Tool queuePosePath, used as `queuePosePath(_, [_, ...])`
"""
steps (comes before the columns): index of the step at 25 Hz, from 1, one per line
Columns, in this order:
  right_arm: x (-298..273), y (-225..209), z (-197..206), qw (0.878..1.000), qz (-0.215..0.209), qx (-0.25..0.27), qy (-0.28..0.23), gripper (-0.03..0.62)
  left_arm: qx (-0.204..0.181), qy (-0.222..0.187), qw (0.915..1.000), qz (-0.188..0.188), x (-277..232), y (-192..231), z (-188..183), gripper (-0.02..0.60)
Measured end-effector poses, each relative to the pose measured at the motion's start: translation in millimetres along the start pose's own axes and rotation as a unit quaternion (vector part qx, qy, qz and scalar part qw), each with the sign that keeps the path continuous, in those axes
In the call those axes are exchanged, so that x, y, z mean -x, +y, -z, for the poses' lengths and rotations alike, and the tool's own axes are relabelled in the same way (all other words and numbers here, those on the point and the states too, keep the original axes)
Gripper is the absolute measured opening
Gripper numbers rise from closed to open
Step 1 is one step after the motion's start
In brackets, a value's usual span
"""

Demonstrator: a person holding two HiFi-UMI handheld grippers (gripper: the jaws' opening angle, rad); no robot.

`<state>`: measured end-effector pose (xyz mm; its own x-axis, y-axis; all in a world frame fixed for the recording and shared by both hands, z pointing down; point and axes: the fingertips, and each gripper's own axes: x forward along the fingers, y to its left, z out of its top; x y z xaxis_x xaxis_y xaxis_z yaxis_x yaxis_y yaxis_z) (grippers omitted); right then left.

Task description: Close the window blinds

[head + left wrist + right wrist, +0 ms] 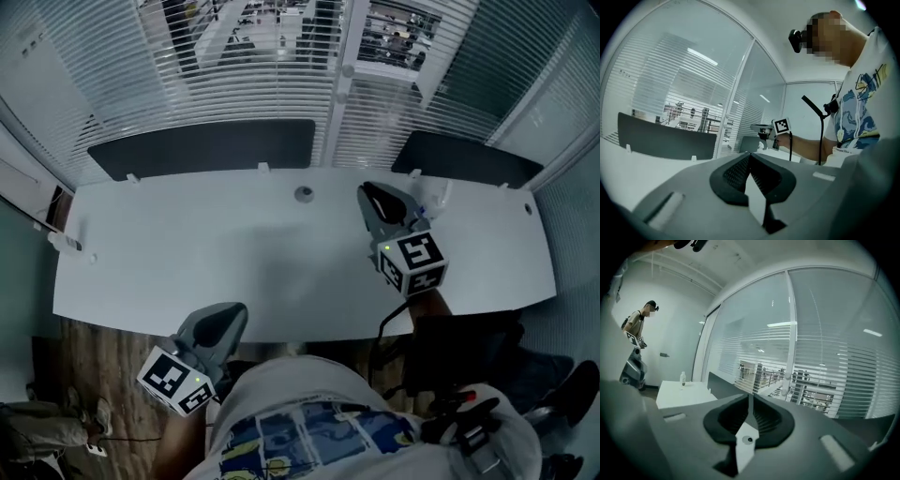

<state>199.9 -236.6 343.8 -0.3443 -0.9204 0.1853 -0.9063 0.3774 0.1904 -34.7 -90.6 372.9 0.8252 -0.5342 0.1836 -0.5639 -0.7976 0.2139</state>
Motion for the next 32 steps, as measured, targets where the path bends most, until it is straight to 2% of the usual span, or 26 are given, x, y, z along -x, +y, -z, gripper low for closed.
queuePosePath(11, [-91,-79,2,0.998,0.062,-0.014,0.006,0.046,-0.002,0.009,1.0,0.002,-11,7,-10,0.002])
queuePosePath(23, [-192,-147,-30,0.992,0.116,-0.041,0.004,0.073,0.015,0.009,0.9979,-0.062,17,40,-19,0.002])
queuePosePath(32, [-227,-176,-33,0.986,0.14,-0.095,-0.001,0.113,0.024,0.007,0.9947,-0.1,35,47,-13,0.002])
